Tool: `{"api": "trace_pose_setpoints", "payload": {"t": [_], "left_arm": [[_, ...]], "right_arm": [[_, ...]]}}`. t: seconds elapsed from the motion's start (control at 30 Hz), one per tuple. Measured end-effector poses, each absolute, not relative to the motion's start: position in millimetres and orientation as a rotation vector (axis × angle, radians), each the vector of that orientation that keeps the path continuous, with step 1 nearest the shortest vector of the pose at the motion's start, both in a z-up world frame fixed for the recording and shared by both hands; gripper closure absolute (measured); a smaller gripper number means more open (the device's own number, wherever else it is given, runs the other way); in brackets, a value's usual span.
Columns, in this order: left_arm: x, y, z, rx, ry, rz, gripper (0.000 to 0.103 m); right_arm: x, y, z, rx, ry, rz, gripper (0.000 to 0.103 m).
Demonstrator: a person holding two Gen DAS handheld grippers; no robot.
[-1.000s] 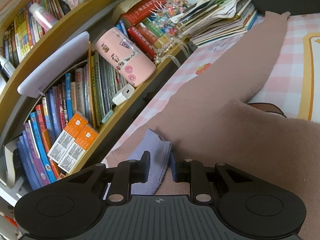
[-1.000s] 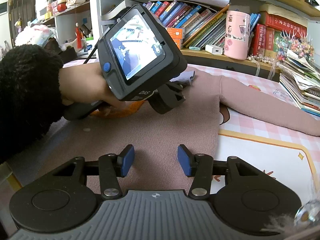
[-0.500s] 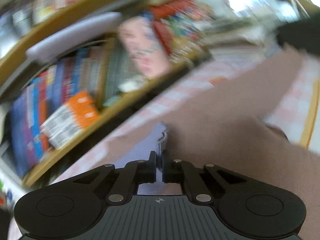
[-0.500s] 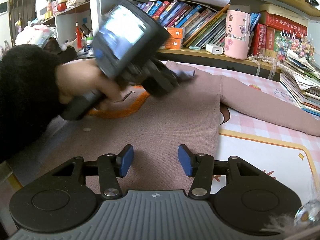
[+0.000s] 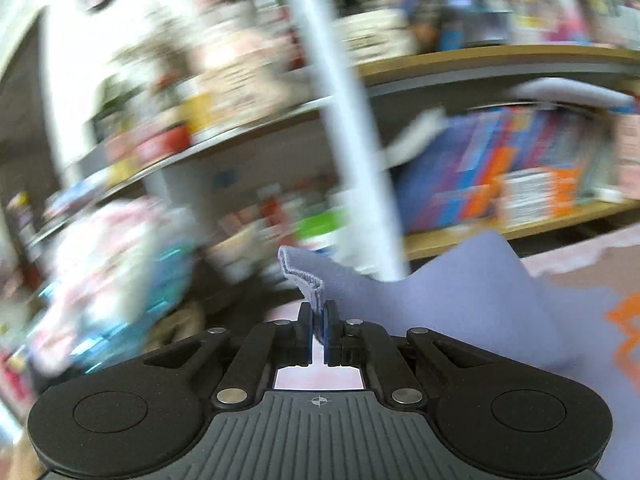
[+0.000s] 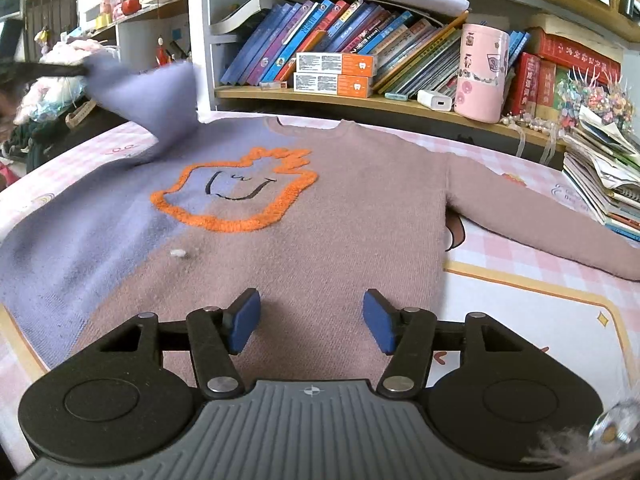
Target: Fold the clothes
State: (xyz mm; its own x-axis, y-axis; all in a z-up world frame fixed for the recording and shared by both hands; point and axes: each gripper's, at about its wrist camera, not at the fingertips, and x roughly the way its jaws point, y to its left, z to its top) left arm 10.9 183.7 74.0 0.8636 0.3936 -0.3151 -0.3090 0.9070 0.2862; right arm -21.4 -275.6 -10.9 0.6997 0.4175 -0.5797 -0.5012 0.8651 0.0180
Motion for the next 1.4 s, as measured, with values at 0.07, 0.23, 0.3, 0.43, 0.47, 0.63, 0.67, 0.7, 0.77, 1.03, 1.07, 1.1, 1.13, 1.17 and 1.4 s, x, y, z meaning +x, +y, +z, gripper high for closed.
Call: {"api": "trace_pose_setpoints", "payload": {"t": [0.07,0.23,0.3,0.43,0.47,0.63,0.67,0.7,0.77,1.03,1.07,1.1,1.13,1.17,1.4], "left_arm": [[-1,203,68,0.263,0.377,0.425,0.099],[-18,238,53,0.262,0.382,0.471,0.099],[-22,247,47,0.239,0.389,0.472,0.098],[-26,251,31,0.230,0.428,0.465,0.090],[-30,251,28,0.235,0.435,0.476,0.090],[-64,221,25,0.093,0.448,0.325,0.089],[-74,210,24,0.055,0.449,0.249,0.089],[-81,198,21,0.013,0.461,0.178,0.089],[-93,178,14,-0.058,0.491,0.064,0.089],[-110,134,5,-0.185,0.564,-0.114,0.057],[-109,132,5,-0.192,0.566,-0.119,0.051],[-108,130,5,-0.202,0.570,-0.132,0.046],[-107,128,4,-0.213,0.573,-0.146,0.044],[-105,126,3,-0.215,0.580,-0.154,0.042],[-102,117,-4,-0.196,0.616,-0.170,0.044]], "right_arm": [[-21,-276,-11,-0.144,0.610,0.514,0.047],[-20,-276,-11,-0.145,0.611,0.513,0.046],[-21,-276,-11,-0.147,0.611,0.512,0.046],[-20,-275,-11,-0.151,0.611,0.506,0.044],[-20,-275,-11,-0.152,0.611,0.505,0.043],[-20,-275,-11,-0.155,0.611,0.500,0.042],[-21,-275,-11,-0.155,0.610,0.499,0.042],[-21,-275,-11,-0.156,0.610,0.498,0.042],[-21,-275,-11,-0.159,0.609,0.496,0.041],[-26,-271,-6,-0.197,0.604,0.447,0.037],[-30,-272,-3,-0.201,0.605,0.436,0.037],[-33,-273,0,-0.205,0.607,0.426,0.037],[-36,-274,3,-0.209,0.608,0.415,0.037],[-40,-277,6,-0.202,0.609,0.404,0.037],[-71,-315,9,-0.036,0.665,0.324,0.045]]}}
